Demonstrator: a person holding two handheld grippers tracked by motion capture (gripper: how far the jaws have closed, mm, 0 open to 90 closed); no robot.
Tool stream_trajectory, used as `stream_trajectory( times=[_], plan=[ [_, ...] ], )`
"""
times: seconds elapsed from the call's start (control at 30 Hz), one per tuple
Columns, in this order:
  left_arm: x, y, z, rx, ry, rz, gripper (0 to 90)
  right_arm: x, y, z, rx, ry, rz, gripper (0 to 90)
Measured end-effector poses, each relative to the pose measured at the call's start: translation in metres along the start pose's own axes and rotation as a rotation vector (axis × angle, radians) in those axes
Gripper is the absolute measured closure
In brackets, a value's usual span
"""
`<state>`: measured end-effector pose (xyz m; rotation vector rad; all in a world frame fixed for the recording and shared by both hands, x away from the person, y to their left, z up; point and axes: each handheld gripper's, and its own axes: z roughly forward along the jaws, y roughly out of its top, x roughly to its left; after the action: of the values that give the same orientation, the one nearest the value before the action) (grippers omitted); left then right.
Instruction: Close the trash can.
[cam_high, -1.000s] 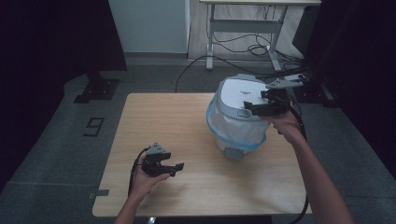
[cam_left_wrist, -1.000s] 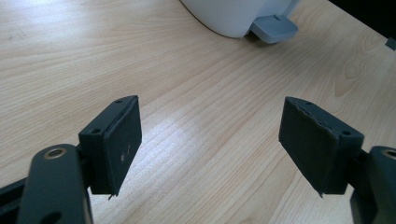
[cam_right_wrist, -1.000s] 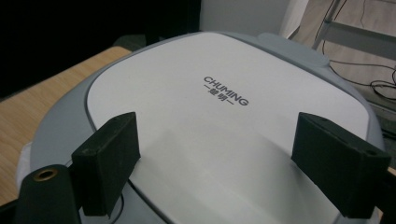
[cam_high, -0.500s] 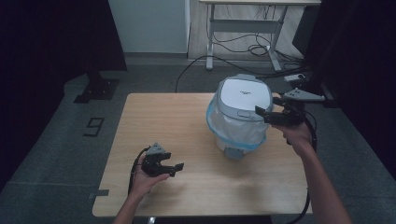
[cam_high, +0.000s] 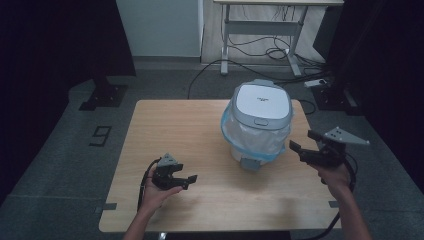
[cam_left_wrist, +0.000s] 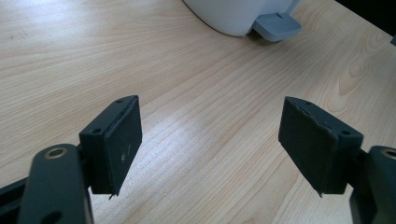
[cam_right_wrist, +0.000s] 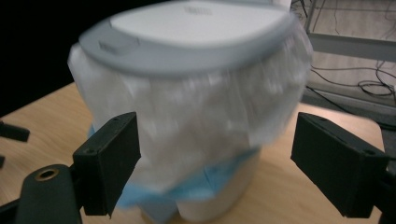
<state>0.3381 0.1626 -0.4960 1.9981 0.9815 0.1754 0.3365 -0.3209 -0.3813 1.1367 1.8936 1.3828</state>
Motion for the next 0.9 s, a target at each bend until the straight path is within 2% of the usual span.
stream_trajectory(
  times=[0.03,0.07,0.13,0.2,0.23,0.27,0.3,0.33,0.37,0.4,0.43,0.47,0.53,0.57,0.7,0.9],
  plan=[
    [0.0,-0.001,0.001,0.002,0.001,-0.002,21.8,-0.002,-0.008,-0.002,0.004,-0.003,0.004,15.0],
    [0.0,-0.001,0.001,0.002,0.001,-0.002,21.8,-0.002,-0.008,-0.002,0.004,-0.003,0.004,15.0],
    [-0.001,-0.001,0.002,0.003,0.005,-0.004,21.8,-0.005,-0.023,-0.004,0.011,-0.009,0.016,15.1],
    [-0.001,-0.002,0.003,0.004,0.007,-0.004,21.8,-0.011,-0.046,-0.007,0.026,-0.015,0.043,15.4],
    [-0.001,-0.002,0.004,0.005,0.008,-0.006,21.8,-0.011,-0.046,-0.007,0.026,-0.015,0.043,15.4],
    [-0.001,-0.002,0.004,0.008,0.009,-0.005,21.8,-0.014,-0.061,-0.008,0.032,-0.022,0.065,15.5],
    [-0.002,-0.002,0.005,0.01,0.011,-0.004,21.8,-0.014,-0.061,-0.008,0.032,-0.022,0.065,15.5],
    [-0.002,-0.002,0.005,0.009,0.011,-0.004,21.8,-0.016,-0.069,-0.008,0.037,-0.024,0.073,15.5],
    [-0.002,-0.003,0.005,0.009,0.012,-0.005,21.8,-0.019,-0.084,-0.007,0.053,-0.032,0.083,15.5],
    [-0.002,-0.003,0.005,0.011,0.016,-0.003,21.8,-0.021,-0.092,-0.007,0.063,-0.033,0.088,15.5],
    [-0.002,-0.003,0.005,0.011,0.016,-0.003,21.8,-0.021,-0.092,-0.007,0.063,-0.033,0.088,15.5],
    [-0.002,-0.003,0.005,0.011,0.018,-0.003,21.8,-0.023,-0.107,-0.005,0.085,-0.036,0.098,15.9],
    [-0.001,-0.003,0.005,0.011,0.021,-0.004,21.8,-0.024,-0.113,-0.004,0.097,-0.037,0.104,15.9],
    [0.001,-0.004,0.006,0.013,0.025,-0.007,21.8,-0.025,-0.127,-0.001,0.129,-0.04,0.113,15.9],
    [0.003,-0.006,0.007,0.018,0.03,-0.016,21.8,-0.023,-0.137,0.005,0.182,-0.051,0.085,15.9],
    [0.005,-0.006,0.006,0.019,0.038,-0.011,21.8,-0.02,-0.141,0.01,0.195,-0.045,0.079,15.7]
  ],
)
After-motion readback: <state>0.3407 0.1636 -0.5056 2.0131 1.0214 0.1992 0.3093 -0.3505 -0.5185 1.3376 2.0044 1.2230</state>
